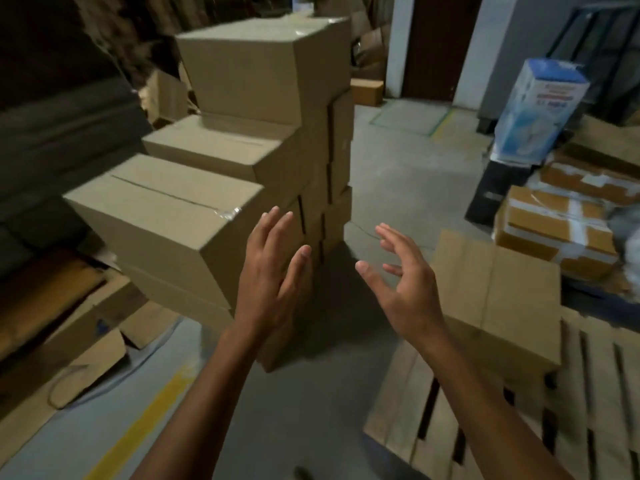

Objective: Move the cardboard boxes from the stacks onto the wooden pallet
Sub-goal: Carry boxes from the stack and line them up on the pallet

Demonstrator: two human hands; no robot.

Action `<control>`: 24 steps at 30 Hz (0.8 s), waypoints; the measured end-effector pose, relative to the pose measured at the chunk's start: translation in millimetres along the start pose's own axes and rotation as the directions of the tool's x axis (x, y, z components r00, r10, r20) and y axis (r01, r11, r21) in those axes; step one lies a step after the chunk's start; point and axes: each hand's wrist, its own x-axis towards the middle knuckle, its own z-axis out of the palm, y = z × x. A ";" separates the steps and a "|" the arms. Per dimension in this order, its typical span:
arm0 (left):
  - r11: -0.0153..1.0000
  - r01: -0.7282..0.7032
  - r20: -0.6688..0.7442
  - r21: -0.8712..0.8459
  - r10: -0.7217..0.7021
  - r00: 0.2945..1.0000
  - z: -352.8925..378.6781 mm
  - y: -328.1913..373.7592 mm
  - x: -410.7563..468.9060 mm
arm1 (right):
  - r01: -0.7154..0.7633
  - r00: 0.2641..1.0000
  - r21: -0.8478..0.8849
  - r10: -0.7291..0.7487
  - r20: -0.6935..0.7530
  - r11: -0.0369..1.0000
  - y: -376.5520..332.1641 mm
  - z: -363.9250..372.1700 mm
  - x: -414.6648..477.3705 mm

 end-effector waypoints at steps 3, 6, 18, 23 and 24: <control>0.998 -0.048 0.002 0.041 0.048 0.999 -24.8 -32.5 56.8 | 0.032 0.999 0.018 -0.032 -0.033 0.999 -17.3 36.7 51.4; 0.992 -0.106 -0.003 0.067 0.107 0.994 -44.7 -54.8 110.9 | 0.045 0.997 0.039 -0.042 -0.064 0.998 -32.6 63.3 98.6; 0.997 -0.057 -0.156 0.041 0.063 0.986 -40.4 -114.6 313.0 | 0.078 0.995 0.013 -0.077 -0.067 0.997 -35.1 107.8 306.5; 0.999 0.003 -0.221 -0.033 -0.010 0.975 1.5 -144.3 410.0 | 0.049 0.997 0.005 -0.049 -0.060 0.999 6.9 107.8 423.0; 0.998 0.021 -0.236 -0.065 -0.036 0.971 12.5 -149.0 431.5 | 0.039 0.997 0.008 -0.038 -0.060 0.999 17.2 105.3 449.2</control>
